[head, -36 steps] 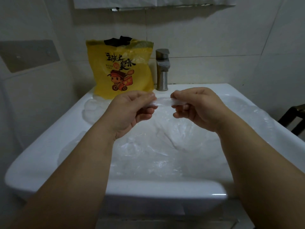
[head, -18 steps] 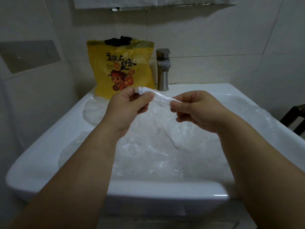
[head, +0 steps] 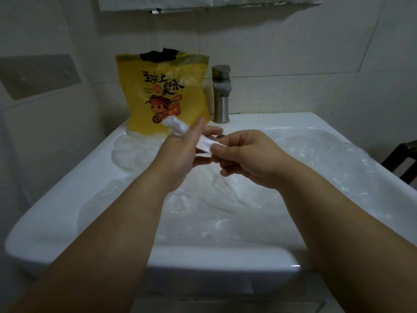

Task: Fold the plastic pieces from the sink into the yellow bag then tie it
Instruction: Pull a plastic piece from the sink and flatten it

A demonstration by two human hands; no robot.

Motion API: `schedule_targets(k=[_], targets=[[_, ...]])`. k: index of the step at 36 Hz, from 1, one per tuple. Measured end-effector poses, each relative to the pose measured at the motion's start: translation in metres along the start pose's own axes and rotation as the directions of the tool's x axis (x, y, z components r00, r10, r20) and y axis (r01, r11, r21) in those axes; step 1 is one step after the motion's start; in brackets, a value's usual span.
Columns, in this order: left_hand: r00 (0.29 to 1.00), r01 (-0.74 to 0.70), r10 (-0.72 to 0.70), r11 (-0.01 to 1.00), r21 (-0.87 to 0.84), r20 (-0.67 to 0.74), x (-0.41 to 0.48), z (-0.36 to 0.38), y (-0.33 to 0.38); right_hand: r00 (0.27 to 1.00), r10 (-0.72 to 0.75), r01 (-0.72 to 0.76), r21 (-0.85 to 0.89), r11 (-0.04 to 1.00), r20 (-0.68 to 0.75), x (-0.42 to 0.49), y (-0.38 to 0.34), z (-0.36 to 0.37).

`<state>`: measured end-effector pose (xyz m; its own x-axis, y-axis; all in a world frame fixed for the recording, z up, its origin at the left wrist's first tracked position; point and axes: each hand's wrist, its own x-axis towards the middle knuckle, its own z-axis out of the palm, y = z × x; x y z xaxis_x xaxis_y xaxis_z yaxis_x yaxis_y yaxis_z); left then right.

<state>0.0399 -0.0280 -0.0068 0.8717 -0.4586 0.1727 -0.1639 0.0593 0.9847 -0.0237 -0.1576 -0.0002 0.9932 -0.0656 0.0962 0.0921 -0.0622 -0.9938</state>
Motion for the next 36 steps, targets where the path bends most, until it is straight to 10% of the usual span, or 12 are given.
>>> schedule_targets(k=[9,22,36], targets=[[0.899,-0.154,0.198,0.978,0.142,-0.391,0.001,-0.009,-0.002,0.999,0.019,-0.019,-0.001,1.000,-0.036,-0.001,0.000,-0.007],[0.991,-0.079,0.086,0.994,0.075,-0.100,-0.001,-0.036,0.038,0.999,0.010,-0.010,-0.007,1.000,-0.041,0.011,-0.030,-0.015],[0.921,-0.254,0.284,0.957,0.142,-0.266,0.026,-0.057,0.094,0.968,-0.214,0.198,-0.126,0.972,-0.128,0.047,-0.094,-0.008]])
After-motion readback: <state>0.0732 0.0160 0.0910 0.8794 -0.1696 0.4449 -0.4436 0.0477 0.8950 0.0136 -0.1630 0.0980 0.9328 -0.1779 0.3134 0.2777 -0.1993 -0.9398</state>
